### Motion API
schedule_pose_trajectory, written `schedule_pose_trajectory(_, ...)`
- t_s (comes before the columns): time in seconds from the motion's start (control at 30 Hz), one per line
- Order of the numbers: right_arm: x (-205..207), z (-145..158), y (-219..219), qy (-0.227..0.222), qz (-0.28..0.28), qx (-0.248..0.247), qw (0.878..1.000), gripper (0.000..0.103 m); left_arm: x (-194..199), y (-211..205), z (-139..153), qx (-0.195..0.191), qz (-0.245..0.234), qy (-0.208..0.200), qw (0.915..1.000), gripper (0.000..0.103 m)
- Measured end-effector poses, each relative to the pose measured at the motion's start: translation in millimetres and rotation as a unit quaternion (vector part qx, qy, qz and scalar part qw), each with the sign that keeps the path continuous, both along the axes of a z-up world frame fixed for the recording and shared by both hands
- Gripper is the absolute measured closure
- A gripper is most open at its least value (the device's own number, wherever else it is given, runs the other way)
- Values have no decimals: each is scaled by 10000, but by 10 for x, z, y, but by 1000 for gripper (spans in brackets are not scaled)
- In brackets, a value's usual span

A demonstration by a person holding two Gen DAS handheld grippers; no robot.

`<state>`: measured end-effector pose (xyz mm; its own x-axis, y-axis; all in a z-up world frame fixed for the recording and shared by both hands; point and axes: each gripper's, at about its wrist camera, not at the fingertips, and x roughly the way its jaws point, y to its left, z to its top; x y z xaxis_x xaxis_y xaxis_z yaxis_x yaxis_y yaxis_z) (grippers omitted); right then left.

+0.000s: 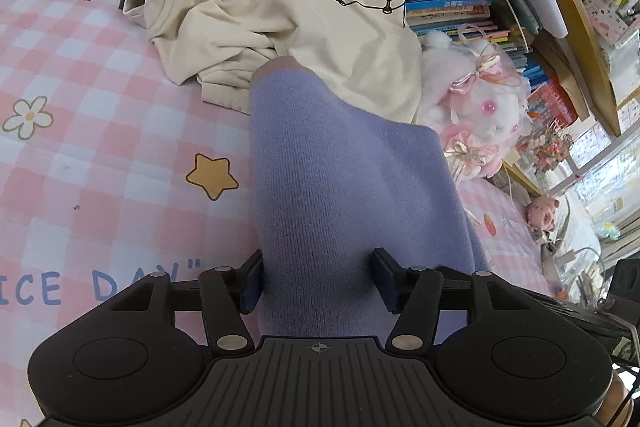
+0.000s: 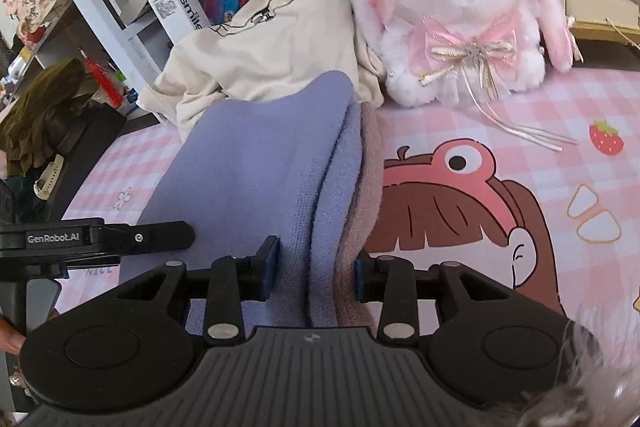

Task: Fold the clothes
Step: 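Open both grippers and withdraw them from the folded sweater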

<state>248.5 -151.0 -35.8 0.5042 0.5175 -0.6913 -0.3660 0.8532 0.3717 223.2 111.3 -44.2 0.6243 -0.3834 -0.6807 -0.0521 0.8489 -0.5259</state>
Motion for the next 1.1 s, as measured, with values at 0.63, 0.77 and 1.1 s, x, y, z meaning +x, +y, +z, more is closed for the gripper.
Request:
schedule_pose_trajectory(0.63,-676,305,21,-487,-254,-982,9937,23,-736,-237,383,1188,686,4,9905,28)
schedule_pose_trajectory(0.77,-888,322,1,-389,-238,-965,9943,22,-975,-241,413,1170,848,-42,9895,23)
schedule_pose_trajectory(1.1,-1337,320,-41,-496,-415,-1157,9912,17,-1322,-399,485,1629,853,0,9830,18)
